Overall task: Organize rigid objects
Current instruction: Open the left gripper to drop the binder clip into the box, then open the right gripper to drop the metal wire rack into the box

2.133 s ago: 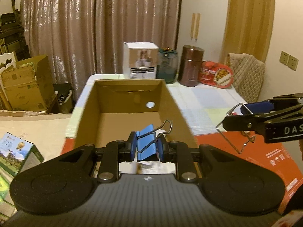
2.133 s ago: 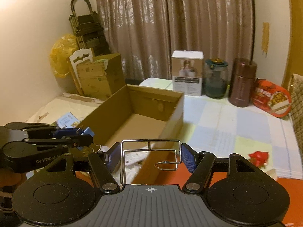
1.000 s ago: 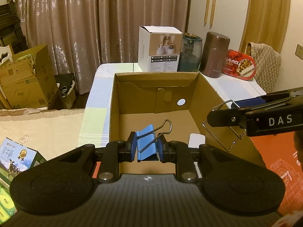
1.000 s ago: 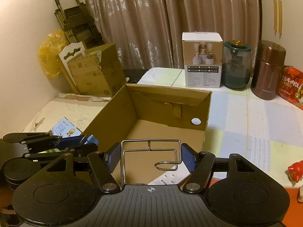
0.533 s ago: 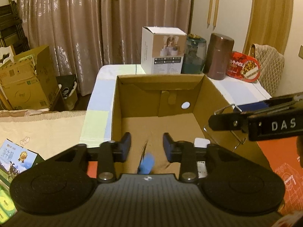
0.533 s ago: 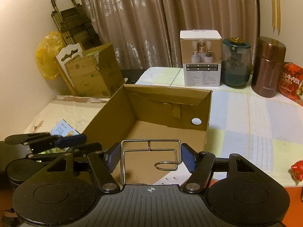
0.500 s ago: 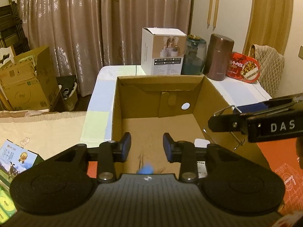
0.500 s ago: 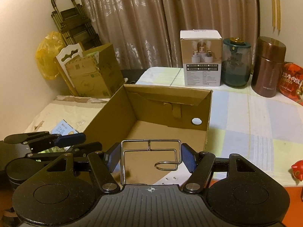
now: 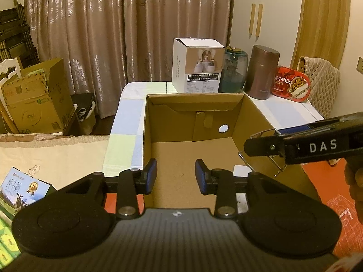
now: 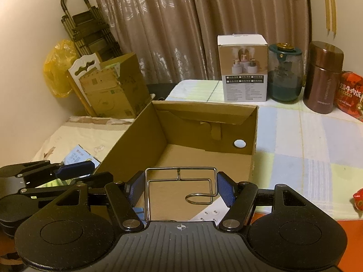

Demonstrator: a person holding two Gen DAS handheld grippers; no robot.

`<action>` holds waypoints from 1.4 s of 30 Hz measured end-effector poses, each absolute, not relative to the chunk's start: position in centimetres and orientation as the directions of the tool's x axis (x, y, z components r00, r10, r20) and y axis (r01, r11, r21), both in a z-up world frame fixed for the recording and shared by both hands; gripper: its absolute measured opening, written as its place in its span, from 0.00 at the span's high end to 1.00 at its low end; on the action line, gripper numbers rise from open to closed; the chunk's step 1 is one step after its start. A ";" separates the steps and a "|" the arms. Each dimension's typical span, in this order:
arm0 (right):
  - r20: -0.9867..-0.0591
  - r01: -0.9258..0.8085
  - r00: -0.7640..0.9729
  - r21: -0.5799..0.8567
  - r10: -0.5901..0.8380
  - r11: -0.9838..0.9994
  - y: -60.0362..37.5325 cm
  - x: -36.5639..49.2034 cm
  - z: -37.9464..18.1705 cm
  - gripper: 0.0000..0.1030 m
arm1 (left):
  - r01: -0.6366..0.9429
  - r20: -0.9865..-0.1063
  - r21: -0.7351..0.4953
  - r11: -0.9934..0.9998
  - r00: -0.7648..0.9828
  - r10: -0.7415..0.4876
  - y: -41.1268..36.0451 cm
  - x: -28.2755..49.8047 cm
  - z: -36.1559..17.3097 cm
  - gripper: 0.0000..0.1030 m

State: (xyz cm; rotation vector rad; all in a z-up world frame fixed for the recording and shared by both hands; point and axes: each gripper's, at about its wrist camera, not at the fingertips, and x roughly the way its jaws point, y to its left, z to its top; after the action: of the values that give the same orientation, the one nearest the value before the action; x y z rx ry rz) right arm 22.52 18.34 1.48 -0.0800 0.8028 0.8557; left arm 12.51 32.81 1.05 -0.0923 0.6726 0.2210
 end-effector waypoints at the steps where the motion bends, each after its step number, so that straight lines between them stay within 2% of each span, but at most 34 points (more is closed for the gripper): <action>1: -0.660 -0.701 0.387 0.243 0.644 0.671 18.4 22.5 1.5 0.37 | -0.231 -0.628 -0.012 0.973 0.759 0.172 32.8 12.5 1.0 0.70; 14: -0.663 -0.687 0.373 0.272 0.649 0.673 19.1 22.9 0.6 0.37 | -0.228 -0.630 -0.014 0.974 0.758 0.168 32.9 12.3 0.5 0.70; 17: -0.631 -0.700 0.359 0.305 0.687 0.646 19.2 23.1 0.8 0.37 | -0.231 -0.631 -0.014 0.973 0.757 0.170 33.0 12.2 0.4 0.70; 20: -0.605 -0.703 0.380 0.304 0.700 0.643 19.1 23.0 1.3 0.31 | -0.234 -0.631 -0.013 0.972 0.757 0.174 33.0 11.9 0.4 0.70; 23: -0.589 -0.689 0.399 0.314 0.703 0.654 18.4 23.1 1.9 0.30 | -0.240 -0.629 -0.018 0.971 0.757 0.175 32.9 11.6 0.4 0.70; 42: -0.544 -0.583 0.519 0.339 0.660 0.738 5.7 19.8 6.5 0.30 | -0.232 -0.601 -0.065 0.971 0.786 0.147 25.5 8.8 4.6 0.70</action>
State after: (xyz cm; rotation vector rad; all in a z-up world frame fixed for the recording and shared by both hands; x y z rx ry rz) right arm 19.84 5.66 6.53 0.1186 0.7025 0.7474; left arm 8.78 25.49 4.55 -0.1385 0.6355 0.2048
